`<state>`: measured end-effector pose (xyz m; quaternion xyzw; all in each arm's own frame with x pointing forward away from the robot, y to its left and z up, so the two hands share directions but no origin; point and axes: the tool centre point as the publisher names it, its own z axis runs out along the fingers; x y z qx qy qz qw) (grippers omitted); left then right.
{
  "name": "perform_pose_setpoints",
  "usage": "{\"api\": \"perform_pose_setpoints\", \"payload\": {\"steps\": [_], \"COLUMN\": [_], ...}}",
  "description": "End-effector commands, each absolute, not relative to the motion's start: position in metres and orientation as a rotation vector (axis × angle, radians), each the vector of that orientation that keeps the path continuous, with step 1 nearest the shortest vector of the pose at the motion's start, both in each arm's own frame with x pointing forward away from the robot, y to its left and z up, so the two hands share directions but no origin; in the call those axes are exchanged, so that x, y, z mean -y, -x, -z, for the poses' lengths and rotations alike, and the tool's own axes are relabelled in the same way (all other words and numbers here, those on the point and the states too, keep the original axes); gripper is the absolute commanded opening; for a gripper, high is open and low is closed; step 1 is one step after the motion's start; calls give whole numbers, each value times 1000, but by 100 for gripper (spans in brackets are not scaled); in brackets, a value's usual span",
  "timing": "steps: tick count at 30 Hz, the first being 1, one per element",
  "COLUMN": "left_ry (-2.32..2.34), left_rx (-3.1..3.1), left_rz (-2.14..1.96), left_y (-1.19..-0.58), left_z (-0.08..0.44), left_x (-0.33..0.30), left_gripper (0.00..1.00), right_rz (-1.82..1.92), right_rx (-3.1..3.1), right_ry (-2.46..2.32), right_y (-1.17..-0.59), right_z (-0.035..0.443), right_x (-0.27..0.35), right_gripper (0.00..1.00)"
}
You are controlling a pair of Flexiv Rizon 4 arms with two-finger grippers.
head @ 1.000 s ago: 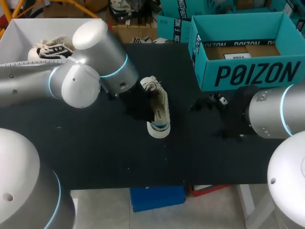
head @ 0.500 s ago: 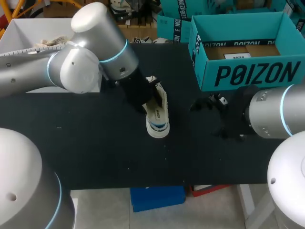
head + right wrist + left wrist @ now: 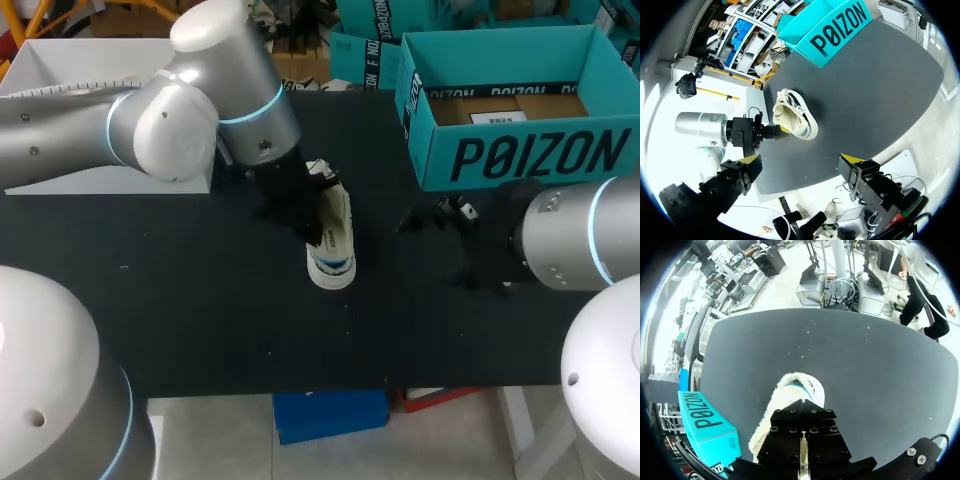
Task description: Take the shoe out of the shoebox, open the shoe tongue, remove and reinsert the insole, then place the shoe into the shoebox
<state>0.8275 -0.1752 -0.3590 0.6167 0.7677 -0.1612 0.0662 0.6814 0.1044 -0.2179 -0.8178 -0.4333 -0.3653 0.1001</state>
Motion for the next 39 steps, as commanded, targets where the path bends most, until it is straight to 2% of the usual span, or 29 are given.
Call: {"api": "perform_pose_setpoints", "payload": {"steps": [1, 25, 34, 39], "left_ry": [-1875, -2008, -2007, -1984], "left_rx": [-2323, -2335, -2333, -2299], "left_rz": [483, 452, 452, 443], "left_y": [-830, -836, -838, -842], "left_z": [373, 429, 426, 404], "left_x": [182, 206, 208, 207], "left_gripper": [0, 0, 0, 0], "right_rz": [1107, 1107, 1107, 1107], "right_rx": [1266, 1266, 1266, 1266], "right_ry": [2440, 2440, 2440, 2440], "right_y": [-680, -680, -680, -680], "right_z": [221, 221, 221, 221], "right_x": [-109, -109, -109, -109], "right_gripper": [100, 100, 100, 100]}}
